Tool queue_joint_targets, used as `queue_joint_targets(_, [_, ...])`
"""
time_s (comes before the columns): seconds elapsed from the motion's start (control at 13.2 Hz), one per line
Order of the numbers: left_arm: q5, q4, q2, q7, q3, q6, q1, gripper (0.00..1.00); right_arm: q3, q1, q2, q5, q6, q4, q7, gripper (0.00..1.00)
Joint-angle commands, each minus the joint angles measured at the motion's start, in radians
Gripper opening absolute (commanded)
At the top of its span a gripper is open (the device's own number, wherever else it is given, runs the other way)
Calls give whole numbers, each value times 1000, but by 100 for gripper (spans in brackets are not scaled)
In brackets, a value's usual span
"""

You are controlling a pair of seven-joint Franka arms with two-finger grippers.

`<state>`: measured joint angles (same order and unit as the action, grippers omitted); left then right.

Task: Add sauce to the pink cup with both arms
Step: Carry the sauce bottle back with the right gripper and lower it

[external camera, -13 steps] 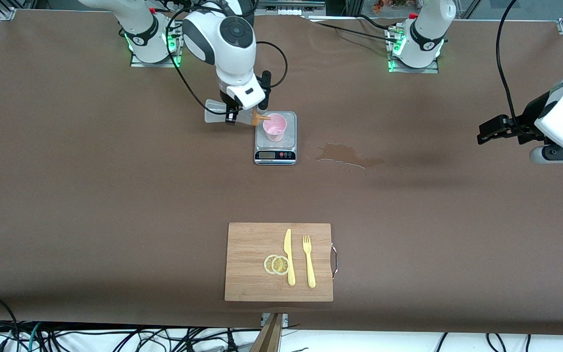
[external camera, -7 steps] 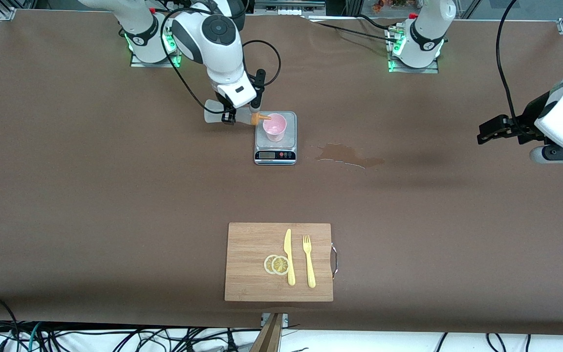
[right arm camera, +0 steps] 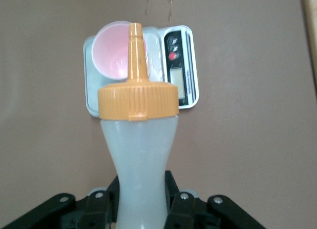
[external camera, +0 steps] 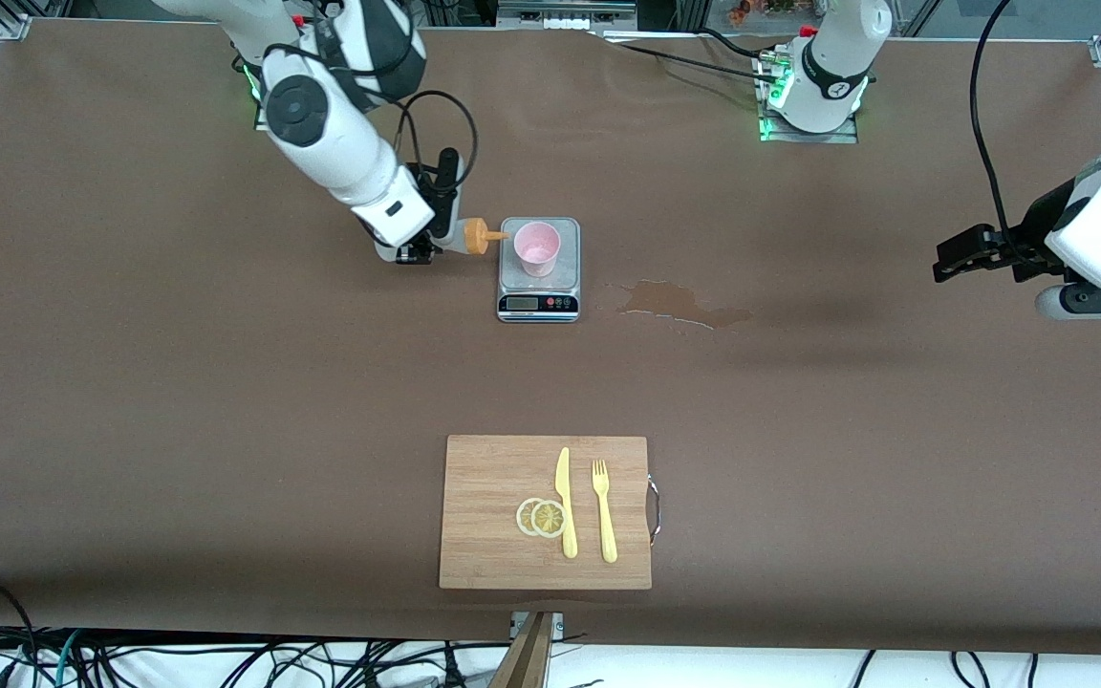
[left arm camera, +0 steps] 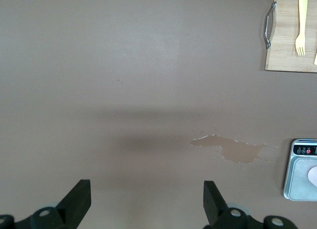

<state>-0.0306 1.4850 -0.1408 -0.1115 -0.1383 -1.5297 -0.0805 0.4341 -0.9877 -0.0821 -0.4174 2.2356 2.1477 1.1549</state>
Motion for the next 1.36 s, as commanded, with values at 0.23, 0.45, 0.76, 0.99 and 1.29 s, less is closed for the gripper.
queue_joint_targets(0.23, [-12, -34, -13, -8, -1, 23, 1, 100, 167, 42, -5, -371, -104, 8, 432, 29])
queue_joint_targets(0.45, [-12, -34, -13, -8, -1, 22, 1, 100, 175, 220, -76, -527, -293, -2, 699, 29])
queue_joint_targets(0.76, [-12, -34, -14, -8, -1, 23, 1, 100, 175, 404, -221, -627, -519, -55, 986, 29])
queue_joint_targets(0.99, [-12, -34, -14, -8, -1, 23, 1, 100, 173, 500, -333, -693, -657, -95, 1121, 29])
queue_joint_targets(1.29, [-12, -34, -13, -8, -3, 23, 1, 100, 167, 567, -473, -774, -793, -155, 1259, 29])
